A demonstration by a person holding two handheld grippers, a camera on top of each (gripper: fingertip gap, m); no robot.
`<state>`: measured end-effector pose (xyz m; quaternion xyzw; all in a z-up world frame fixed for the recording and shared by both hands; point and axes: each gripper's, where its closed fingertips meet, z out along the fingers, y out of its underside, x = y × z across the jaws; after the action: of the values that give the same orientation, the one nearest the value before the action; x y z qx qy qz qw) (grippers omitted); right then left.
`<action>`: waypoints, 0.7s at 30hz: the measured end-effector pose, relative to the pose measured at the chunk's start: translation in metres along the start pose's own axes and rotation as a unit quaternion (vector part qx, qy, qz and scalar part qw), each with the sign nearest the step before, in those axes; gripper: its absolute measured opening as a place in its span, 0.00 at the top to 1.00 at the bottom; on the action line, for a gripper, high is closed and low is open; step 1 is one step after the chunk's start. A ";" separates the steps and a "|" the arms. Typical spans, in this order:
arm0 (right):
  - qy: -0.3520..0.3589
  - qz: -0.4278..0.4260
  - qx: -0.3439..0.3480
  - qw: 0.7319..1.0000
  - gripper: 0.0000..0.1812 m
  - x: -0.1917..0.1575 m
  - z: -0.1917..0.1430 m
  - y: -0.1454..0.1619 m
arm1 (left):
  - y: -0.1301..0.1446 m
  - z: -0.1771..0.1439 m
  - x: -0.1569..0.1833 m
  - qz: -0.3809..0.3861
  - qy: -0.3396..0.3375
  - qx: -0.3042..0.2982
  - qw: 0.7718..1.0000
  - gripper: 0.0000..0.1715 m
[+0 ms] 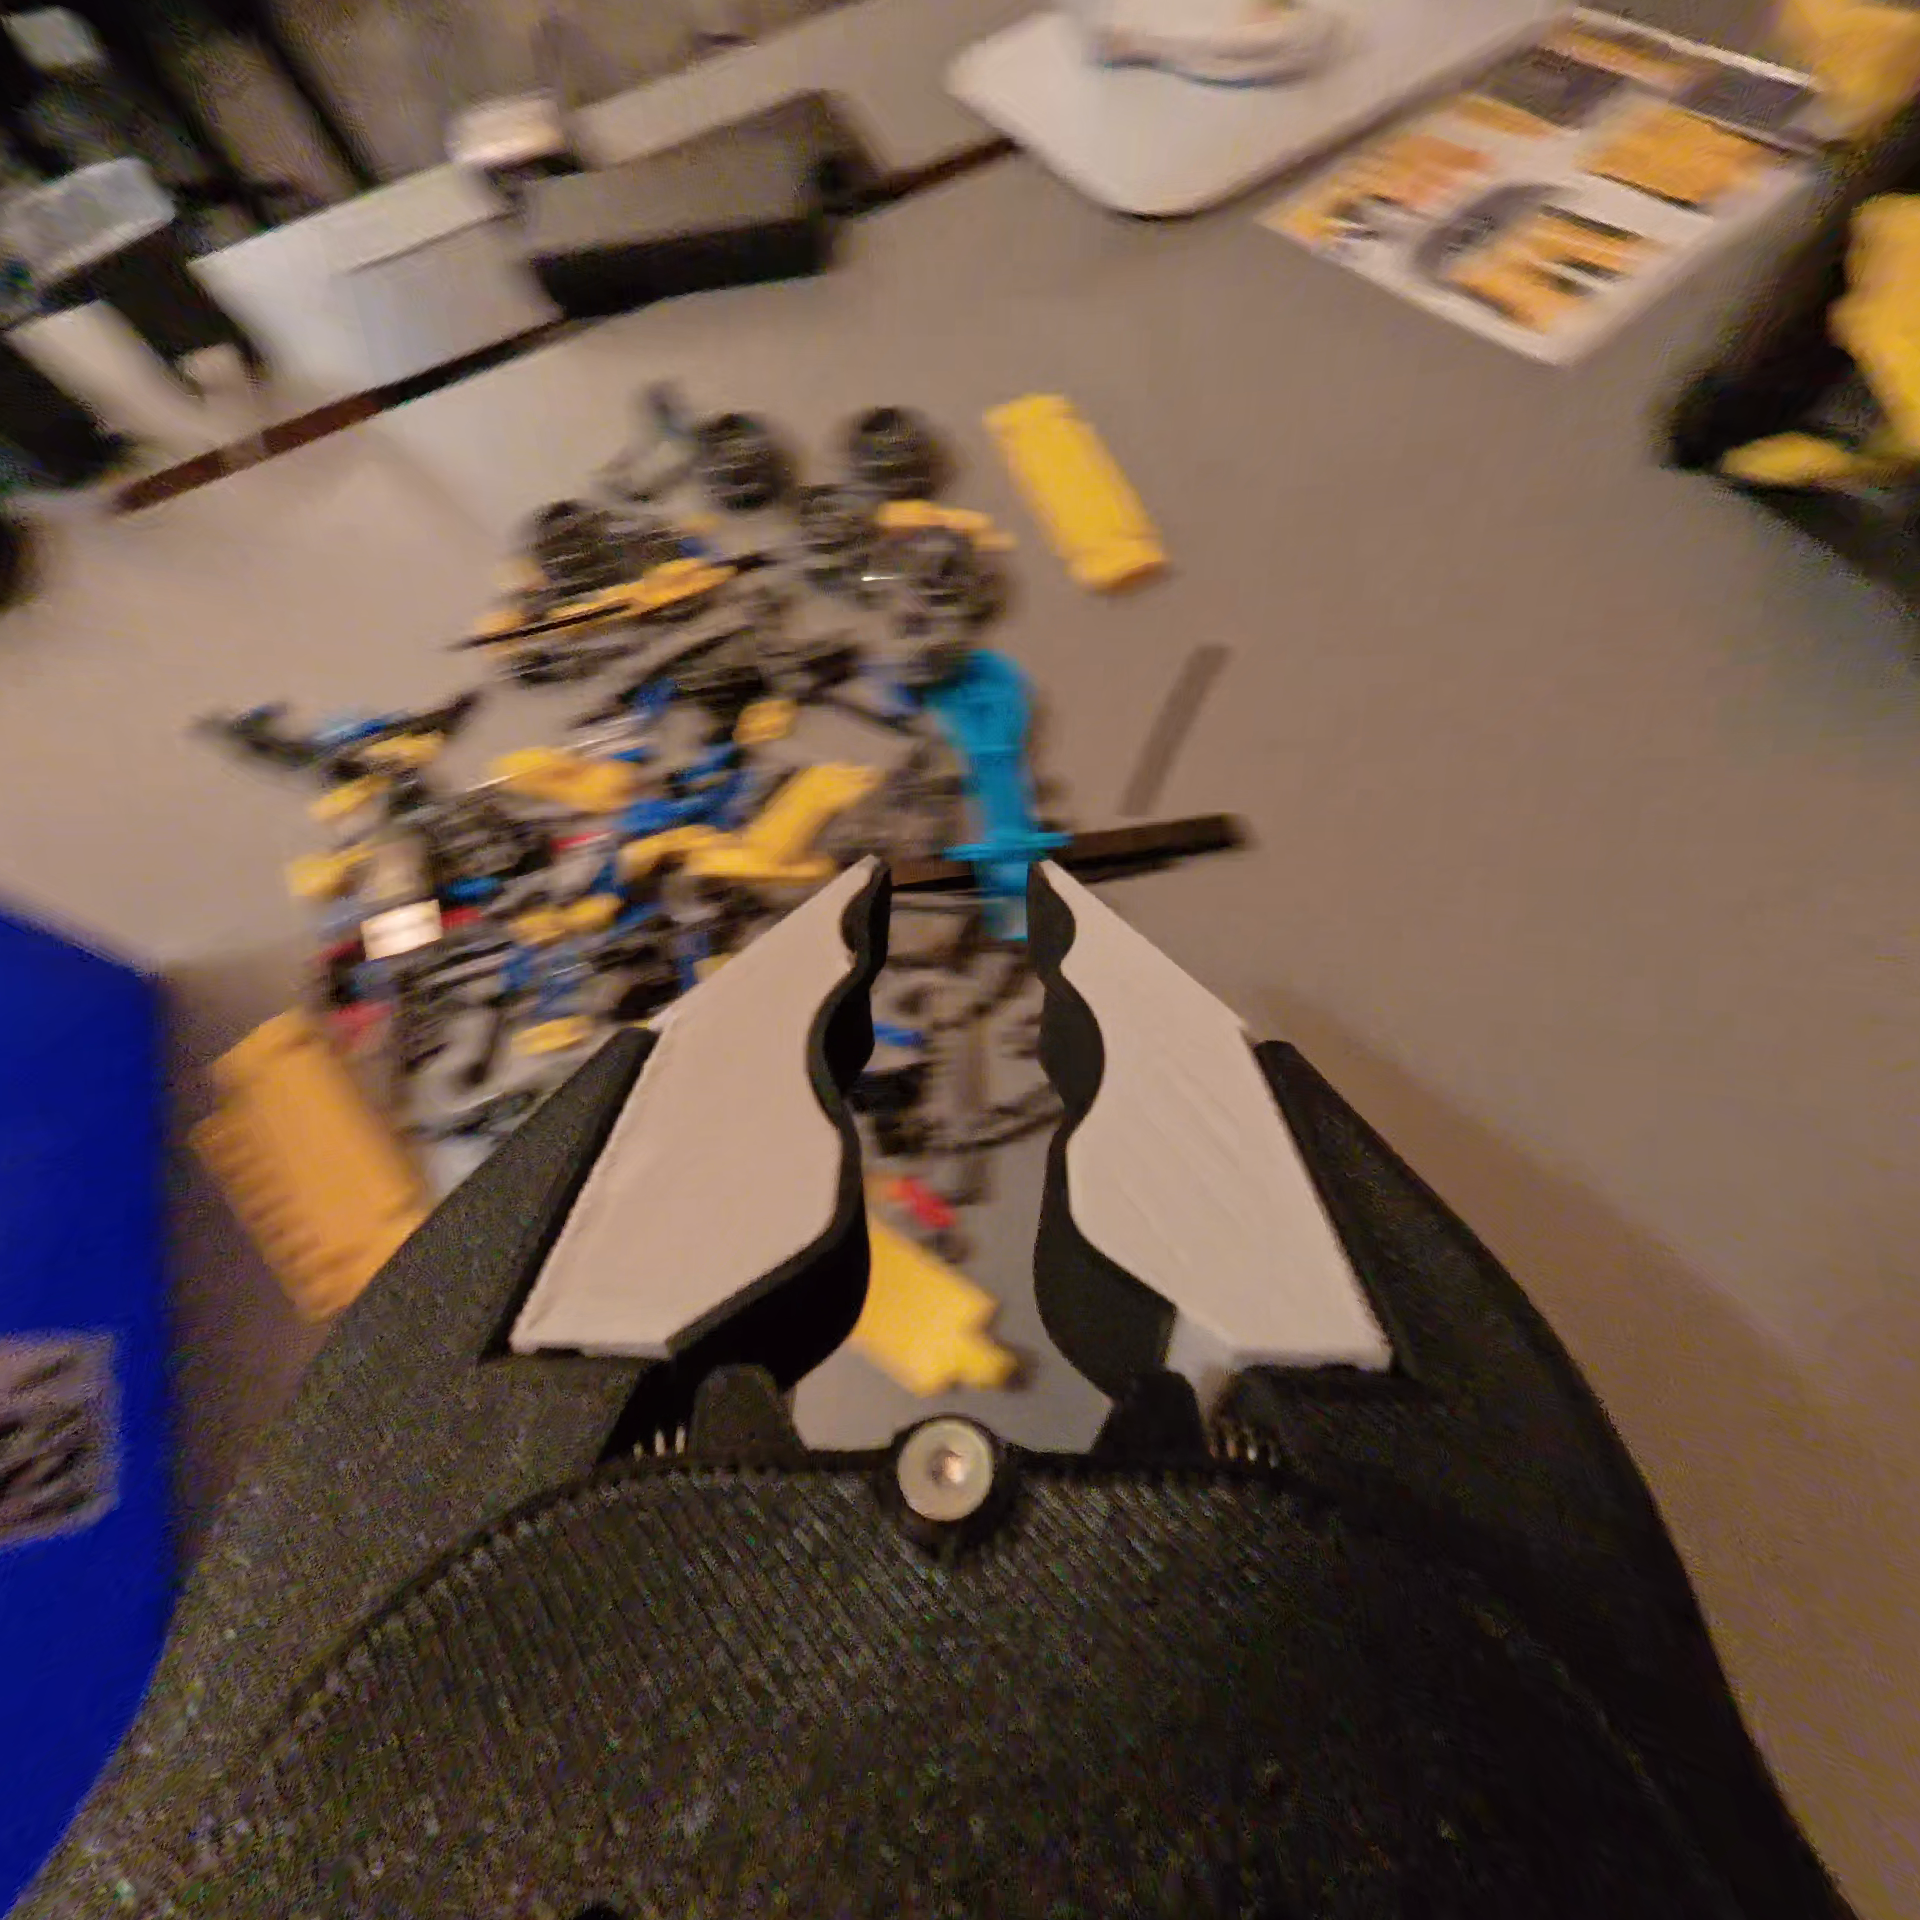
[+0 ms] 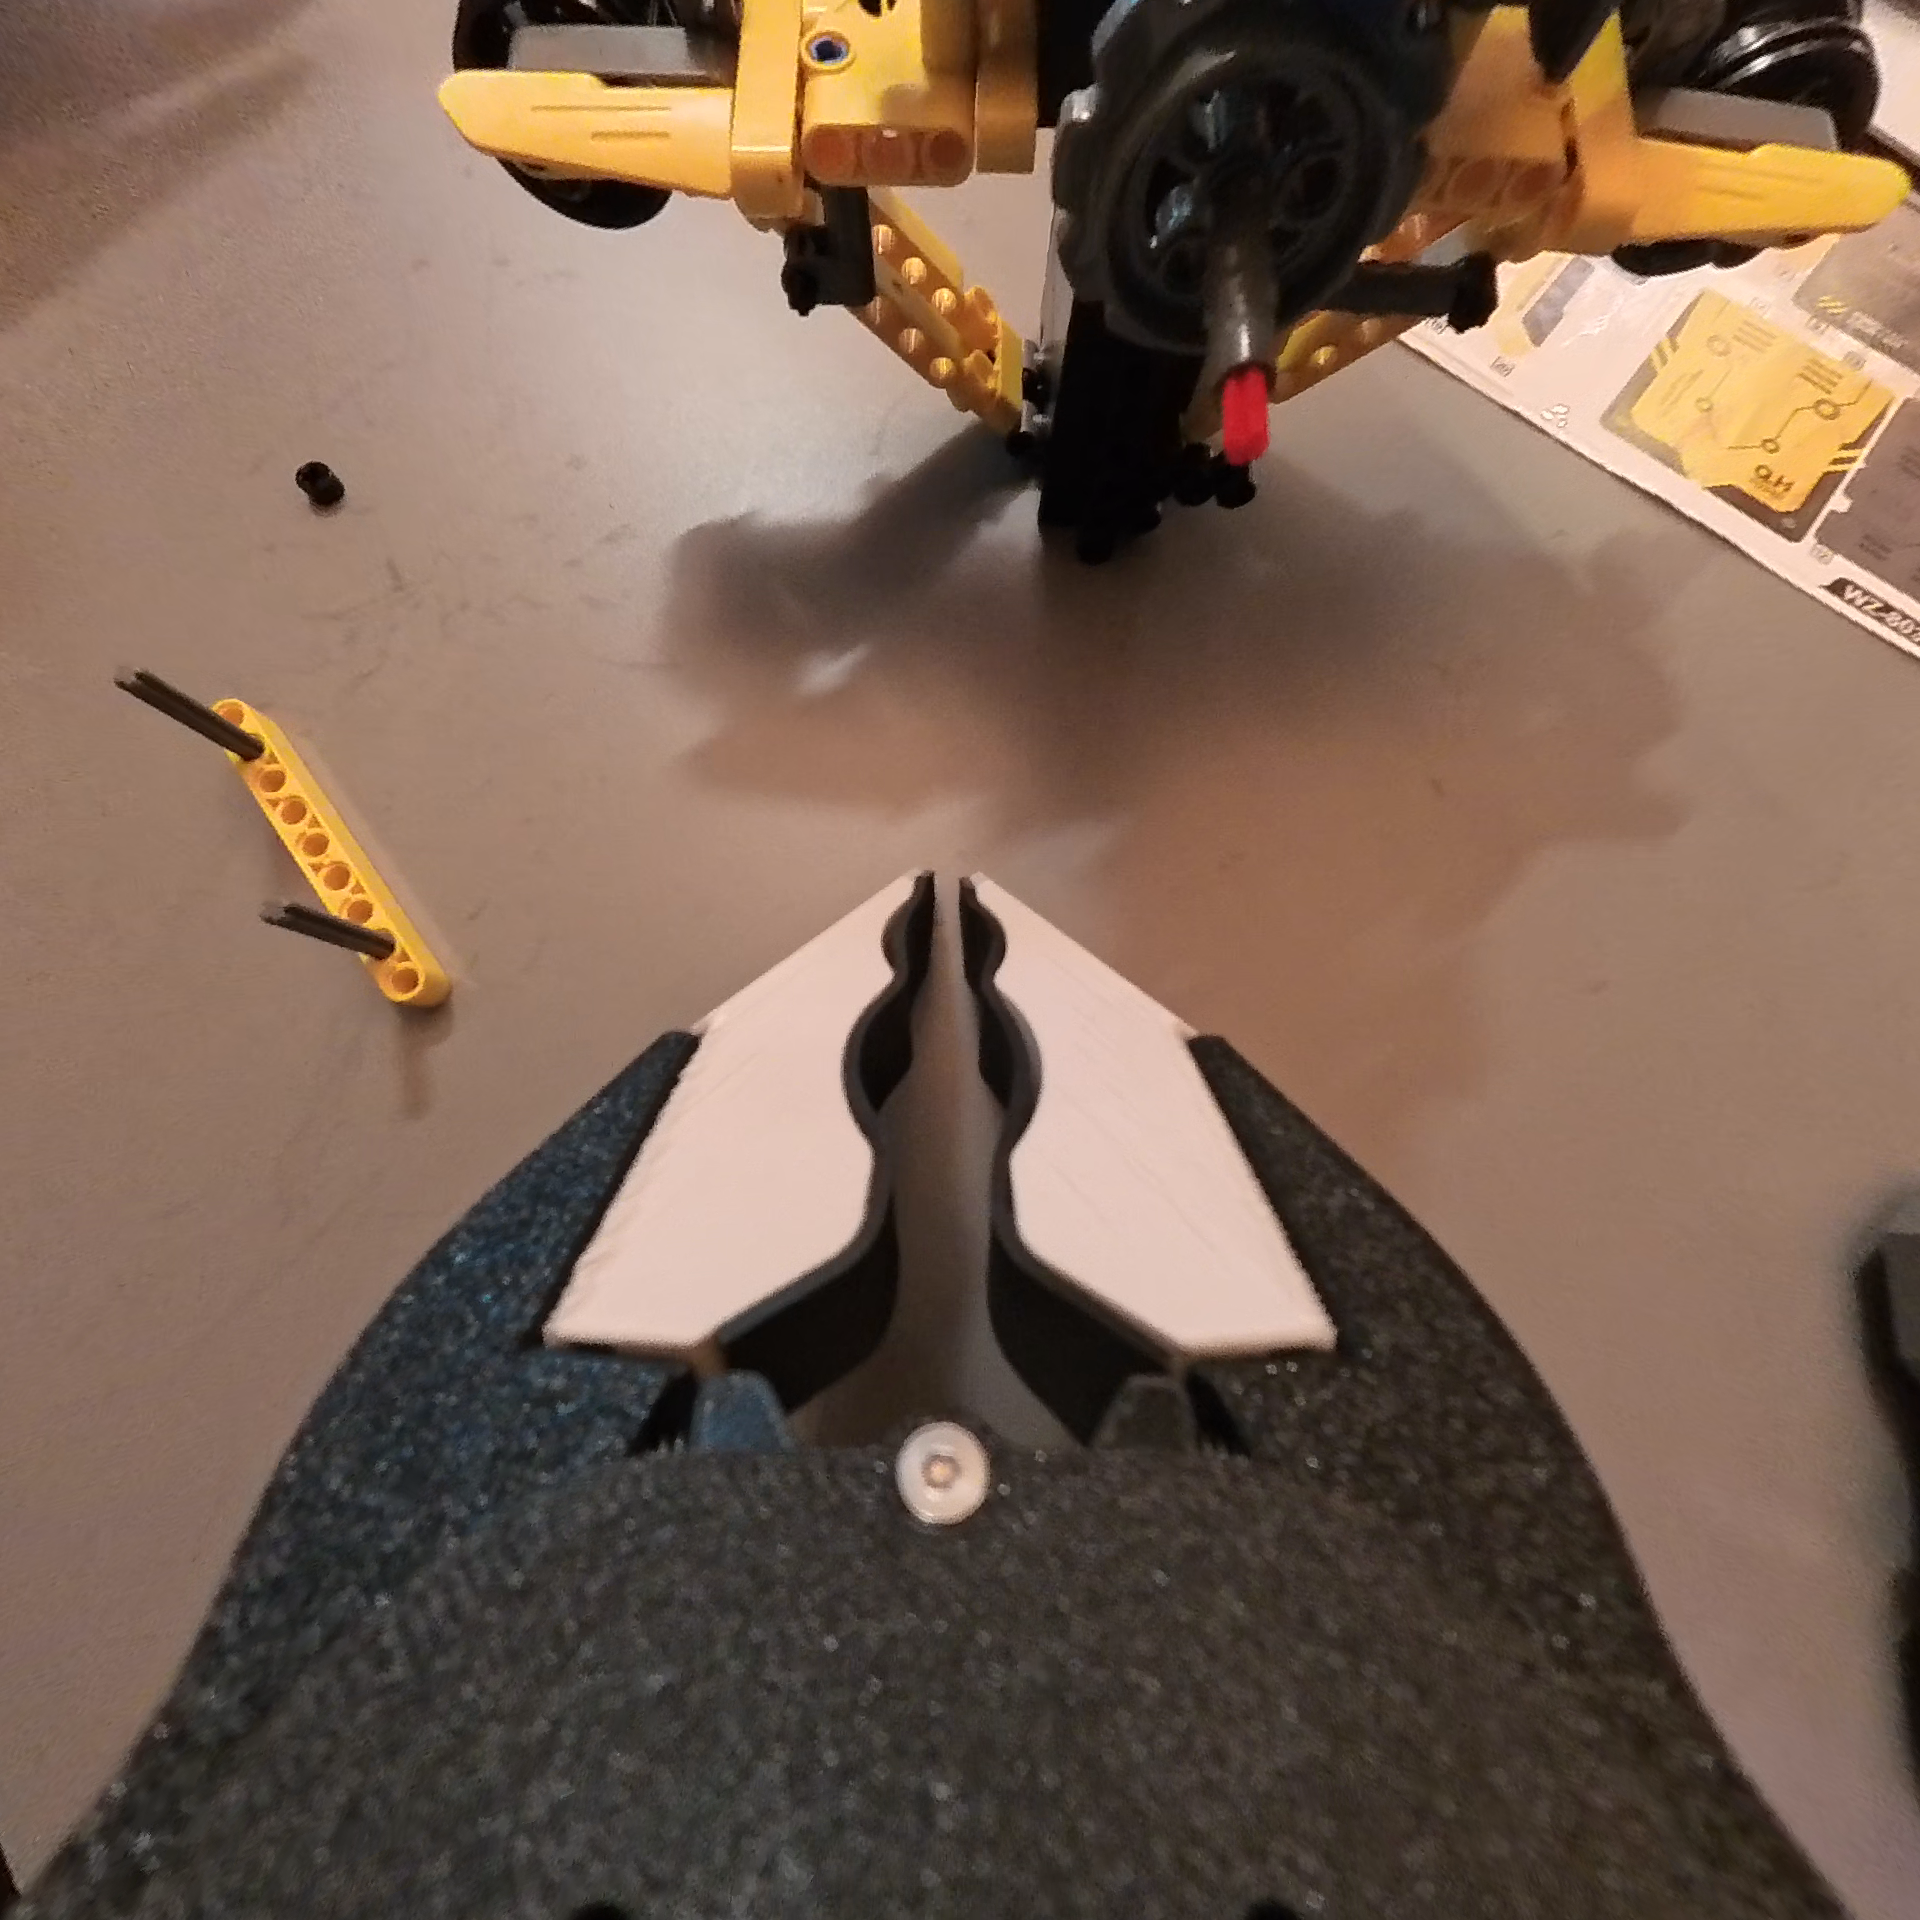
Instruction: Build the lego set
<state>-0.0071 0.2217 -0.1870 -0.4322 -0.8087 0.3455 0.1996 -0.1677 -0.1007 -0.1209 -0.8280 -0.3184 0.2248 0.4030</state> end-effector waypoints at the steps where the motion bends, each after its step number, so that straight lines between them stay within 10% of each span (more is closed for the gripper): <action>1: -0.001 0.001 0.000 1.000 0.98 0.000 0.000 0.000 | 0.002 -0.004 -0.032 -0.026 -0.036 -0.003 0.999 0.90; 6: -0.002 0.000 0.000 1.000 0.97 0.000 0.000 0.000 | 0.033 0.003 -0.134 -0.108 -0.137 -0.053 0.983 1.00; 21: -0.017 0.027 0.001 0.999 1.00 0.002 0.000 0.000 | 0.067 0.041 -0.142 -0.127 -0.122 -0.117 0.977 1.00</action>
<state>-0.0082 0.2232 -0.1869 -0.4475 -0.7996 0.3594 0.1767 -0.2690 -0.2115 -0.1824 -0.7888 -0.4918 0.2321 0.2864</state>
